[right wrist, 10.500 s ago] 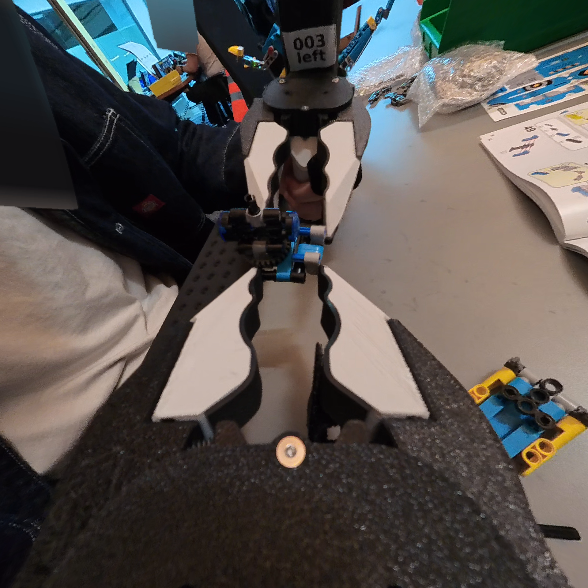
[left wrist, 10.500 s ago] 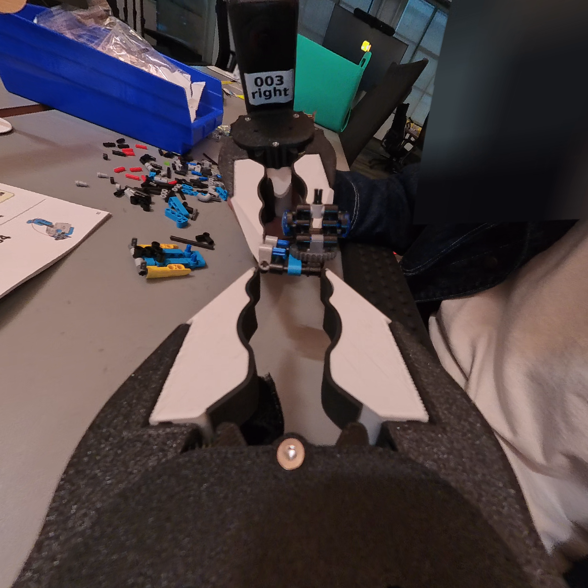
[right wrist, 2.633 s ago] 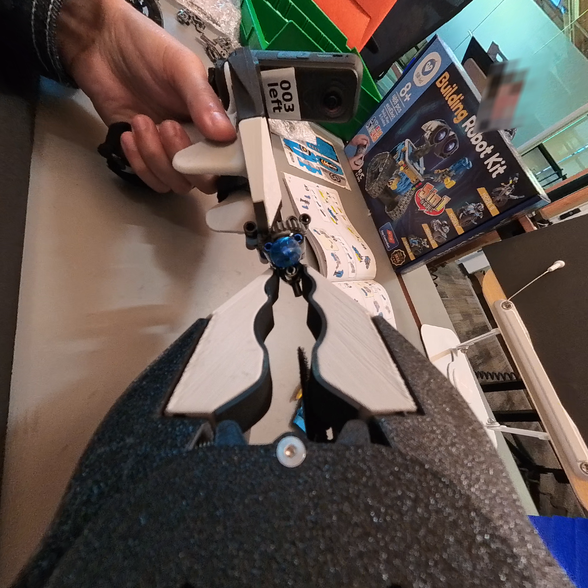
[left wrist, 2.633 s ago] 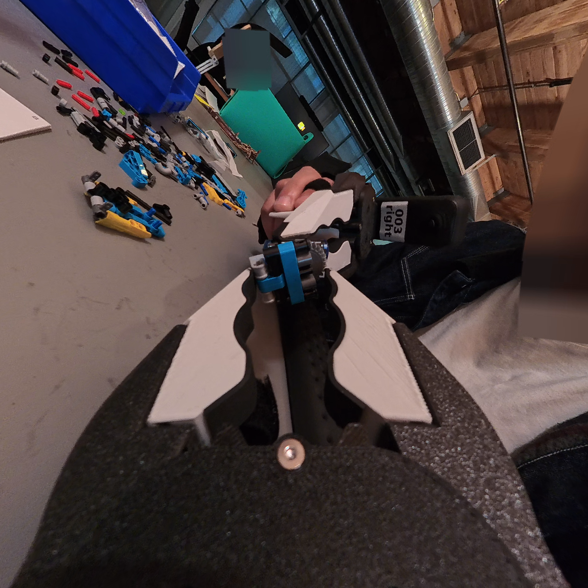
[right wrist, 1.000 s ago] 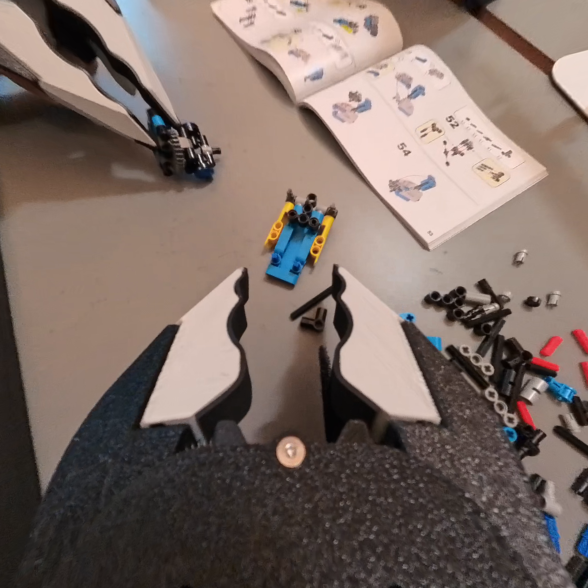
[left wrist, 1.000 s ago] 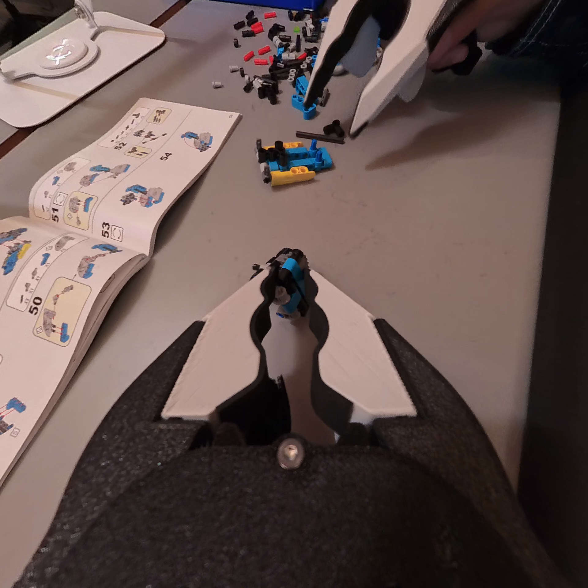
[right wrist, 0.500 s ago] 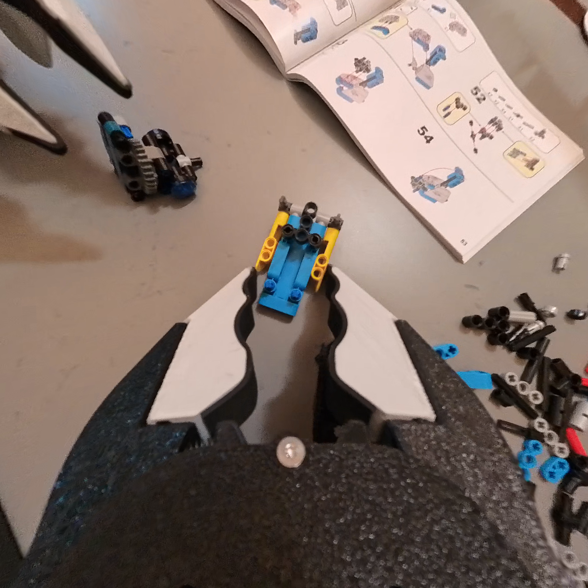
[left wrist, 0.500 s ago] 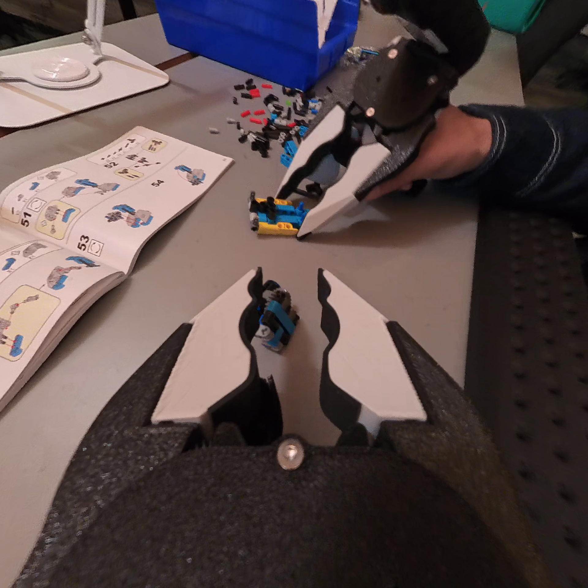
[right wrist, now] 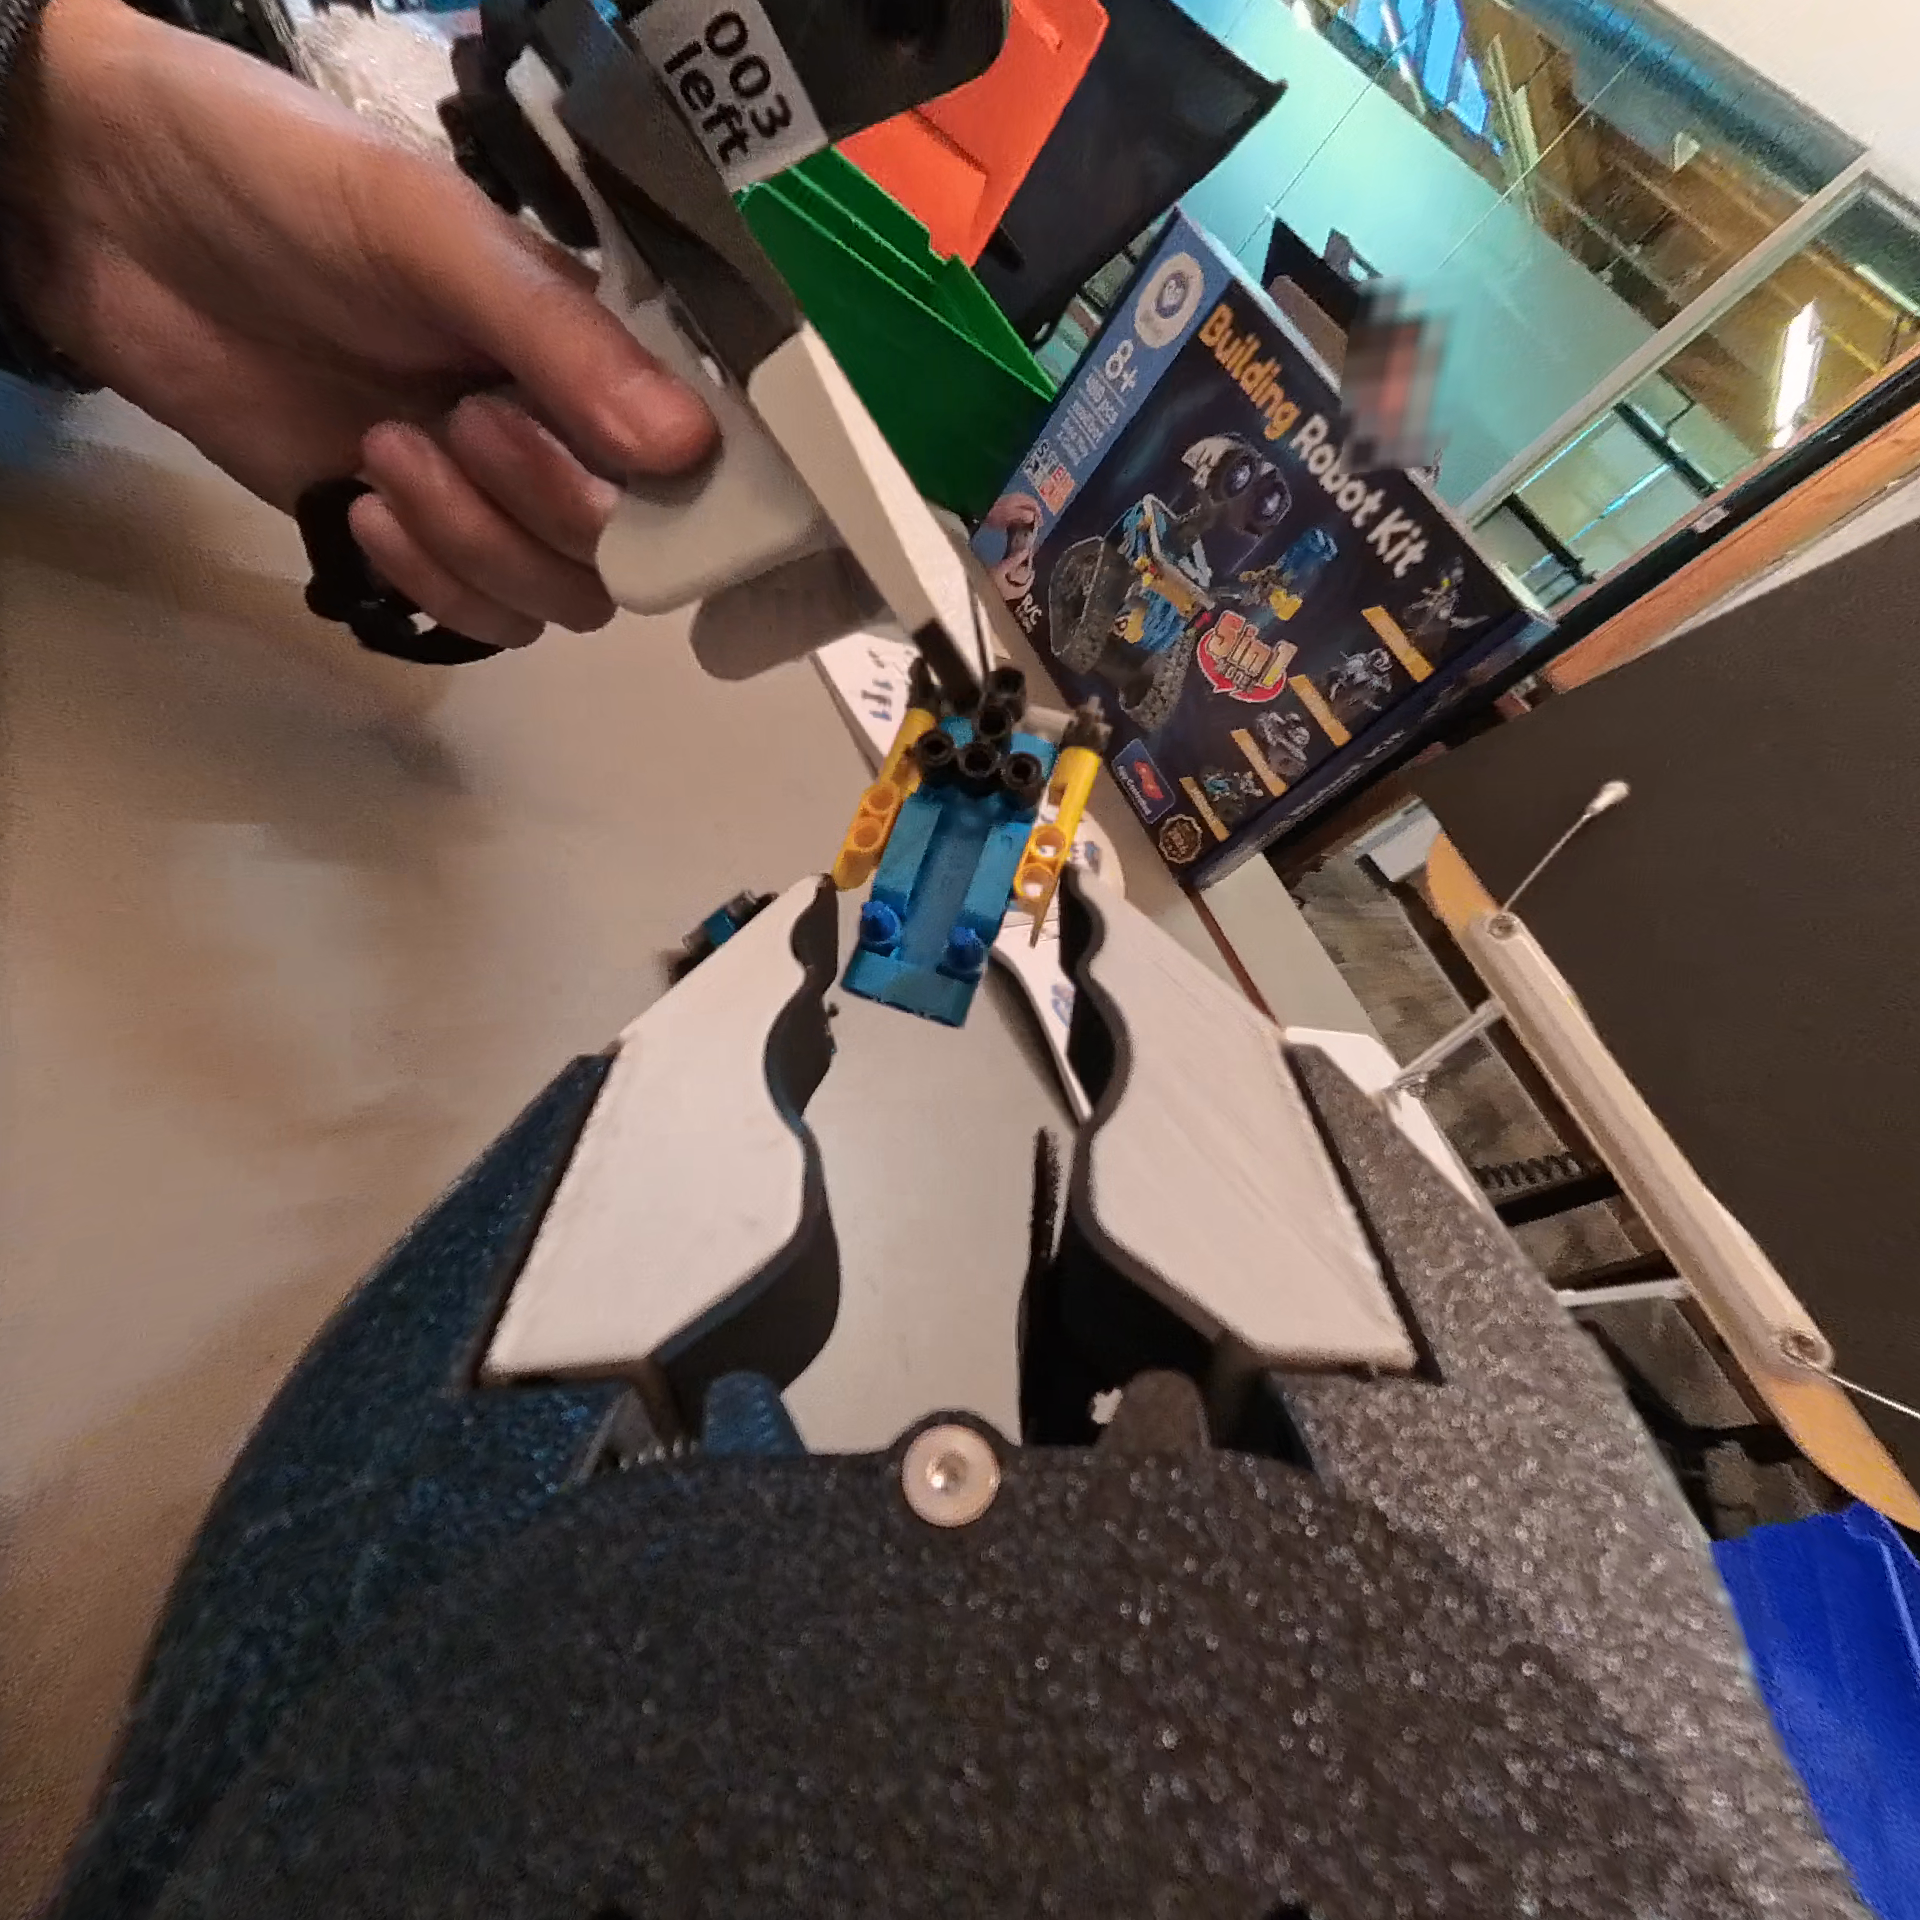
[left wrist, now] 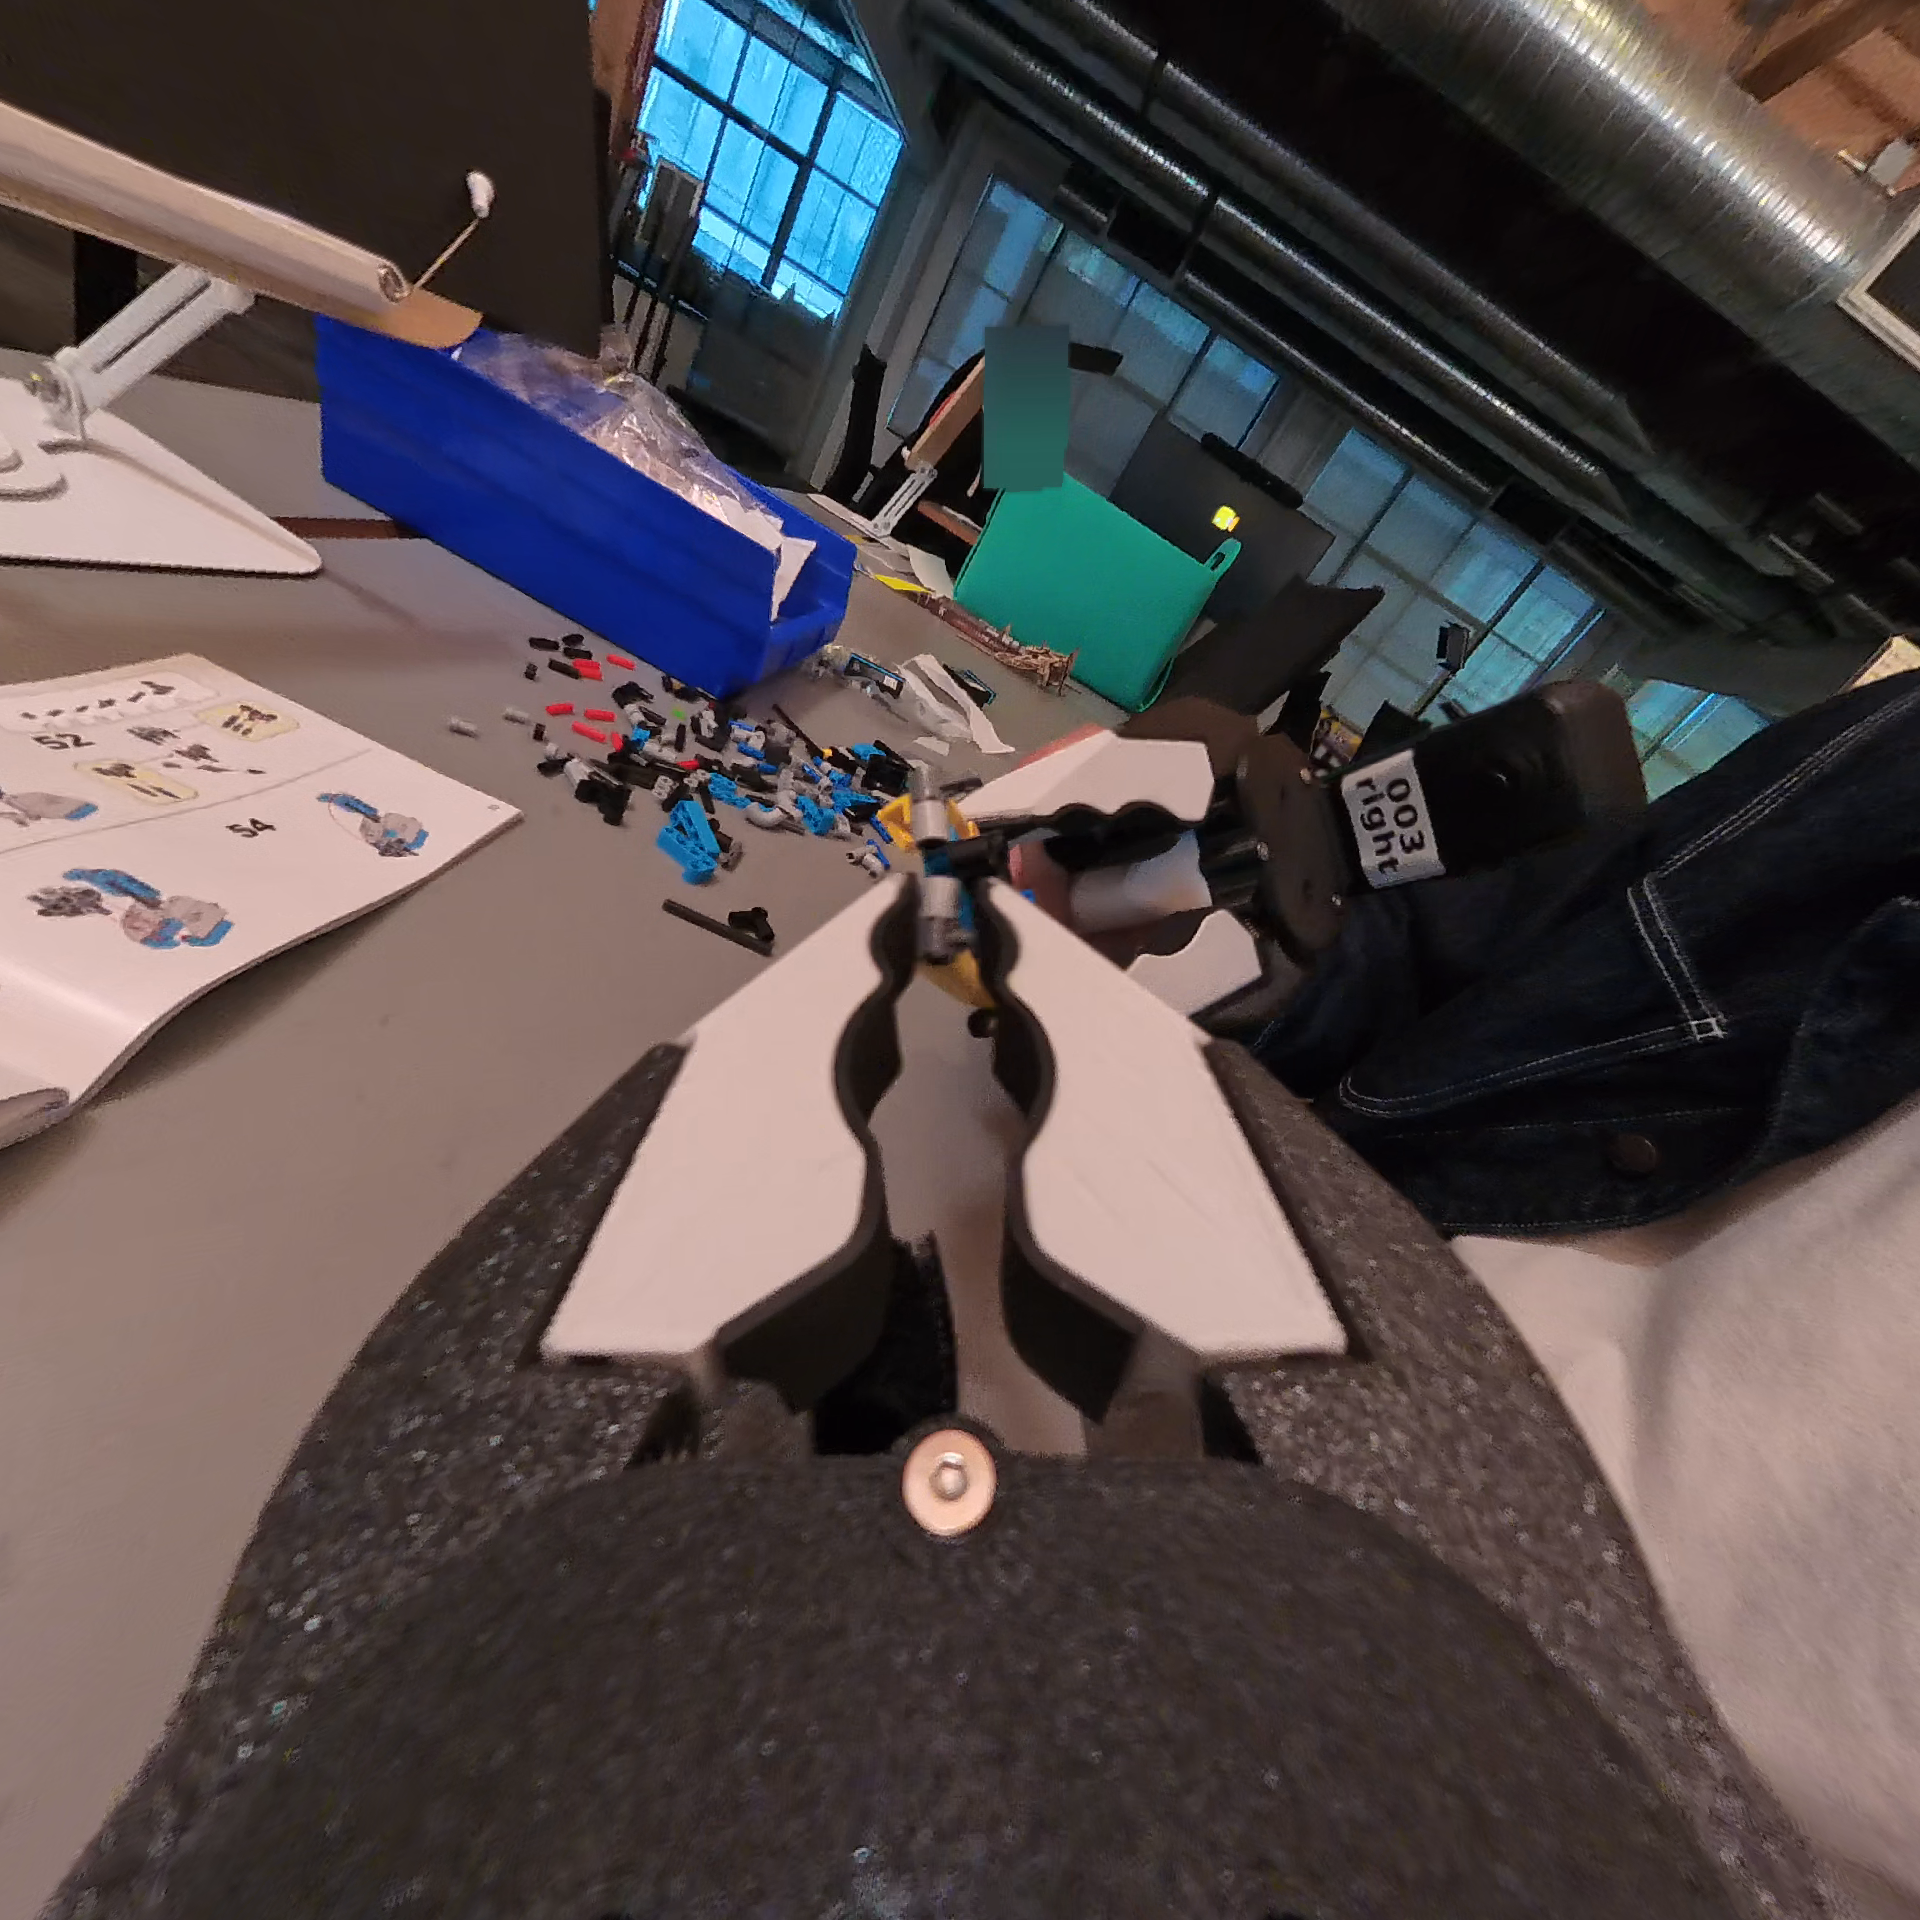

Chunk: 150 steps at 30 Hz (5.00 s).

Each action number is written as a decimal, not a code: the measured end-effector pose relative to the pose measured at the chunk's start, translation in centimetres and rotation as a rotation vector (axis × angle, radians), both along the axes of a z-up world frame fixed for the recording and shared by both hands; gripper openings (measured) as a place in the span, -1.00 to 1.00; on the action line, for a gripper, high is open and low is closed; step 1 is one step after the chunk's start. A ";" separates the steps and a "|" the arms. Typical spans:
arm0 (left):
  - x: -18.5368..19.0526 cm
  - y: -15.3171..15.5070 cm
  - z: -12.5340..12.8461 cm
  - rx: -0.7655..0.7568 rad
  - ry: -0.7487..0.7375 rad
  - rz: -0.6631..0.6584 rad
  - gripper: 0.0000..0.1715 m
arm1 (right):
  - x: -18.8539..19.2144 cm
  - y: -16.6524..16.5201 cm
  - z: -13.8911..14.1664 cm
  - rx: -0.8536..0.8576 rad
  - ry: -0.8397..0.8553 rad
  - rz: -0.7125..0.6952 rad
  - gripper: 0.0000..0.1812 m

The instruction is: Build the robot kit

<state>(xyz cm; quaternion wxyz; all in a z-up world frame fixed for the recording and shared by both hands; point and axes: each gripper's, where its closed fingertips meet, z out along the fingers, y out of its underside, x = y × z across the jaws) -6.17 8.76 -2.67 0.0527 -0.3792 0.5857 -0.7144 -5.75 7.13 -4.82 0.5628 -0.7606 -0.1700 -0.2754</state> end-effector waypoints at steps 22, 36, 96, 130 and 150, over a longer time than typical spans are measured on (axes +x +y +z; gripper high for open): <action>-0.8 -1.4 0.9 -0.064 -0.042 -0.049 -0.85 | -0.4 0.3 2.3 0.144 0.054 -0.069 -0.53; -4.6 -4.6 -0.9 0.255 -0.193 -0.238 -0.85 | -4.0 -3.2 1.8 -0.007 0.697 0.523 -0.78; -3.9 -5.0 0.0 0.202 -0.192 -0.171 -0.87 | -4.2 -3.3 2.1 -0.018 0.967 0.634 -0.88; -2.5 -3.1 0.9 0.081 -0.148 -0.092 -0.86 | -1.9 -3.3 3.9 0.105 1.085 0.609 -0.49; 0.8 2.1 -2.6 0.365 -0.090 0.186 -0.57 | 4.4 -1.8 -2.0 0.016 0.802 -0.079 -0.82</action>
